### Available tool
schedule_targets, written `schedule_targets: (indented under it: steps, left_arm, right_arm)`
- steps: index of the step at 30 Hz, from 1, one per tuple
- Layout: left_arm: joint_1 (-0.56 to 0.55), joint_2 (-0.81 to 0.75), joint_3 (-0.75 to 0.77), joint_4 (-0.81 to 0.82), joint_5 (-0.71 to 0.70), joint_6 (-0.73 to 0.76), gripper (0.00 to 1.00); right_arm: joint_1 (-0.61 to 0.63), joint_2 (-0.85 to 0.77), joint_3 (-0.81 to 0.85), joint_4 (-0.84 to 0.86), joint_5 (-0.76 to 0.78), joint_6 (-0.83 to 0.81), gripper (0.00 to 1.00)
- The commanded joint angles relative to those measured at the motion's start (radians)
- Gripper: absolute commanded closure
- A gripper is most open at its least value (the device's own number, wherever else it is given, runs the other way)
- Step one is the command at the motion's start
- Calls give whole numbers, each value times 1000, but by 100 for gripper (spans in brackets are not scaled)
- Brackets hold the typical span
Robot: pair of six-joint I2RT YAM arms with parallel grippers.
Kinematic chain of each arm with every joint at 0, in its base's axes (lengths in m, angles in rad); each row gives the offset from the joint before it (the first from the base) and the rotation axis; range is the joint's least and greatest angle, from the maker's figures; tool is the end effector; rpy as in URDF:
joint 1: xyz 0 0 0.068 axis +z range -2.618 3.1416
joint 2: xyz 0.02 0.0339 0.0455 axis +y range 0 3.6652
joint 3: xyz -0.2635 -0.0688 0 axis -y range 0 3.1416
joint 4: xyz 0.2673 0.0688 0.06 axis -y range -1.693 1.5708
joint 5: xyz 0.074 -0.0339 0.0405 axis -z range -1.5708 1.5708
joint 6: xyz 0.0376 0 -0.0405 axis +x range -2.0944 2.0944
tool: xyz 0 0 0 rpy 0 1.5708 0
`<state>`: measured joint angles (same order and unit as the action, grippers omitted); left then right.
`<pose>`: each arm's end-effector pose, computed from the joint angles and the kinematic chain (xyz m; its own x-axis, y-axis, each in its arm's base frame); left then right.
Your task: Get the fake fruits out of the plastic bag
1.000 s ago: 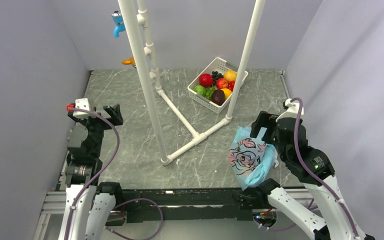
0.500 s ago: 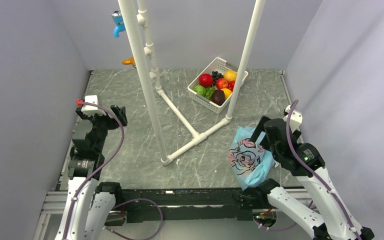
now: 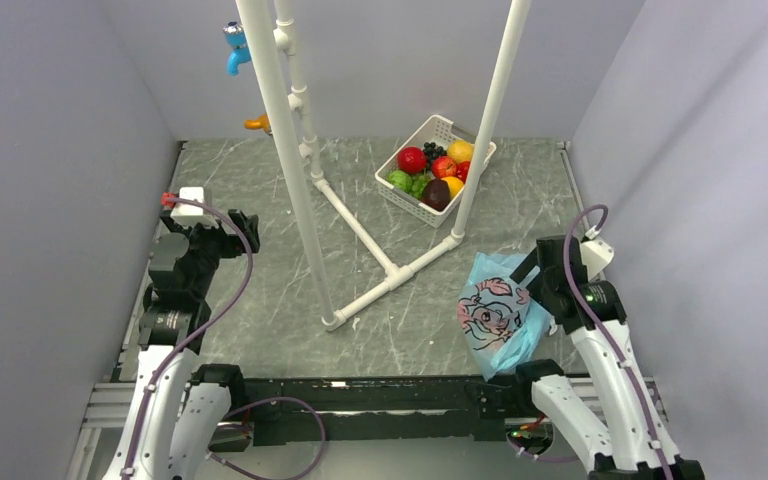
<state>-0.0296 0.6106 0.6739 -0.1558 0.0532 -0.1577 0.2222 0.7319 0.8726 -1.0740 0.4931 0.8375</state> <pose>0.1780 -0.0073 0.3311 -0.1041 -0.1538 -0.9826 0.0670 0.9846 -0.1612 0.1444 0.0144 0.3004 -0.4647 0.5660 -0.6810 0.6364 0.7482 0.1876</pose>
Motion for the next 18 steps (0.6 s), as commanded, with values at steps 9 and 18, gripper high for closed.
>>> schedule_targets:
  steps: [9, 18]
  left_arm:
    - [-1, 49, 50, 36, 90, 17, 1]
    - [-1, 57, 51, 31, 111, 19, 1]
  right_arm:
    - [-81, 76, -54, 197, -456, -244, 15]
    - [150, 54, -60, 227, -501, -250, 35]
